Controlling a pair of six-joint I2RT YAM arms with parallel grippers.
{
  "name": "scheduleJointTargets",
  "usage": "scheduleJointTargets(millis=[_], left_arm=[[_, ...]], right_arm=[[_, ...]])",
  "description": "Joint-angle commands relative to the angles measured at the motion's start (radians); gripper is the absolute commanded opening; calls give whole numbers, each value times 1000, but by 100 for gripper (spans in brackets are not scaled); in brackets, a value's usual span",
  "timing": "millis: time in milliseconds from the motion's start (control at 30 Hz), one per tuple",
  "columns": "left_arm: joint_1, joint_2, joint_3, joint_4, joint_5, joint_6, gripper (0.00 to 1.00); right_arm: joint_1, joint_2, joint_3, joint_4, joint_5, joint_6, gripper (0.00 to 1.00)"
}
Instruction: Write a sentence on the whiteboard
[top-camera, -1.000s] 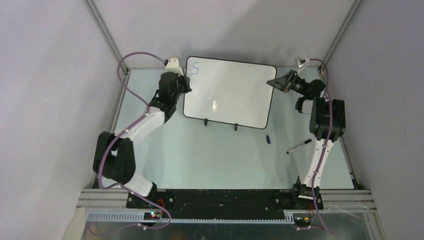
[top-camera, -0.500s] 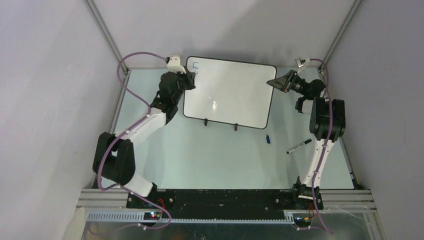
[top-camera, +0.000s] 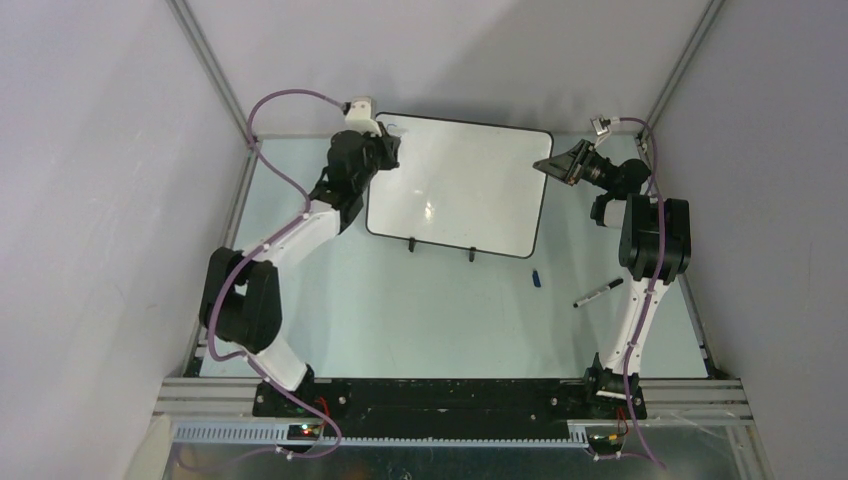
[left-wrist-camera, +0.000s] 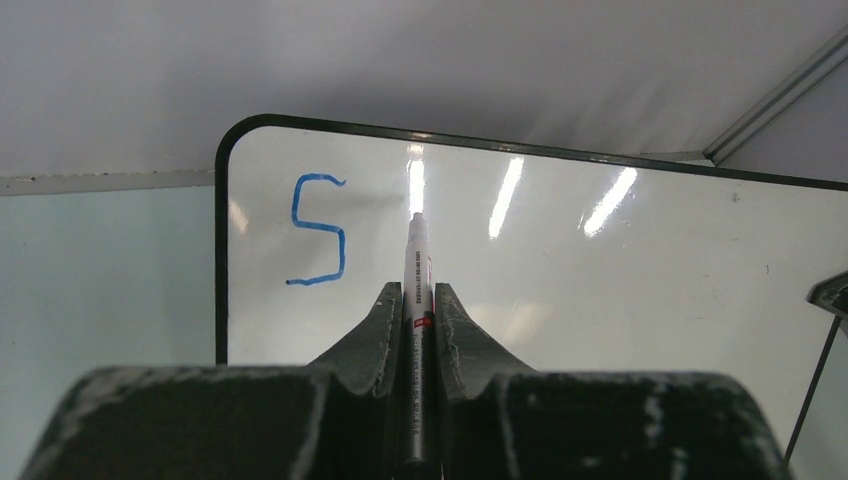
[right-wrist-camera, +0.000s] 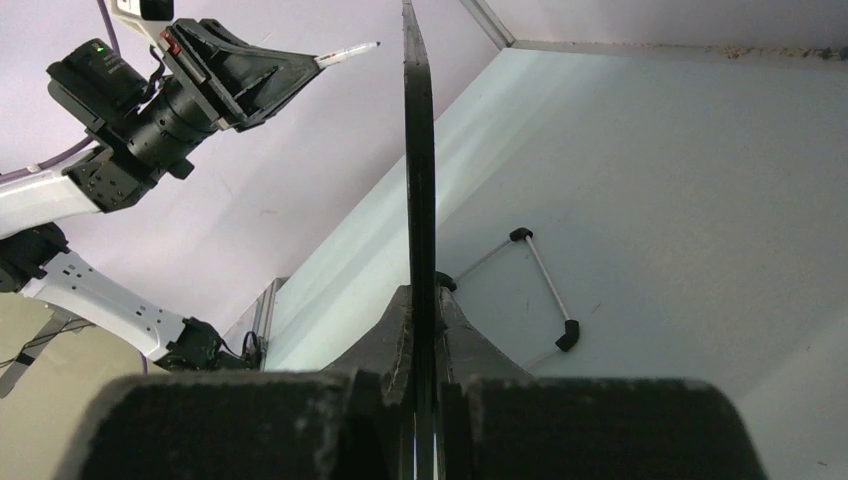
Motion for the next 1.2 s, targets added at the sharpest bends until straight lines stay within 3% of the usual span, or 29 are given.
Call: scheduleJointTargets(millis=[0,1167], left_arm=[[-6,29,72,-26,15,-6,0],[-6,72,139,-121,-32,7,0]], right_arm=[[13,-59,-1,51,-34,11,0],[12,-60,-1,51,-37,10,0]])
